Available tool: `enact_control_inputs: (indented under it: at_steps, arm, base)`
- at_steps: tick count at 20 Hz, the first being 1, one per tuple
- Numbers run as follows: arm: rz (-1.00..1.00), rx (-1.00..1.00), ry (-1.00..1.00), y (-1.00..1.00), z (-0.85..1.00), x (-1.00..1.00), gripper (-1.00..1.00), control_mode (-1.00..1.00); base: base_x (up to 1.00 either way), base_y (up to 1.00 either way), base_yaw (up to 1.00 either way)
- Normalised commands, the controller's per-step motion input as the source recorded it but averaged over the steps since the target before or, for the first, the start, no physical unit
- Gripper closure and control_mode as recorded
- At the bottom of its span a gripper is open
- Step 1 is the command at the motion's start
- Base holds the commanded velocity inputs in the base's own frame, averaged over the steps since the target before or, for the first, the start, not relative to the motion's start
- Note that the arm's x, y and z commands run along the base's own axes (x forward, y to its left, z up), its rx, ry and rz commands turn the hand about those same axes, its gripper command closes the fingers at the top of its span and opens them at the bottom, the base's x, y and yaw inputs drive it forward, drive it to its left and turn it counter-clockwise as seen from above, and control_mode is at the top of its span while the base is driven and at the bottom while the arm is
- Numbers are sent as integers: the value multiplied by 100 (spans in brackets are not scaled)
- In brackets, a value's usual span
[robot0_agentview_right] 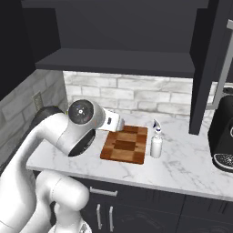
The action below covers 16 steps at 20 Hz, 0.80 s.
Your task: Grab the spray bottle from the cabinet, then place it next to the cutting board for sanitizing. Then grab the dish brush from the countertop next to the sink and place it next to the cutting board.
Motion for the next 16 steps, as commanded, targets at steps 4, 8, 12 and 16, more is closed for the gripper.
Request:
enact_control_inputs:
  at_steps: [4,8,12,16]
  arm:
    - [0,0,0,20,-24,0,-100,-100]
    - [0,0,0,36,-31,7,-100,-100]
    - [0,0,-1,48,-9,1,-100,-100]
    - [0,0,0,59,-11,-13,-100,-100]
  base:
    - [0,0,0]
    - [0,0,0]
    - [0,0,0]
    - [0,0,0]
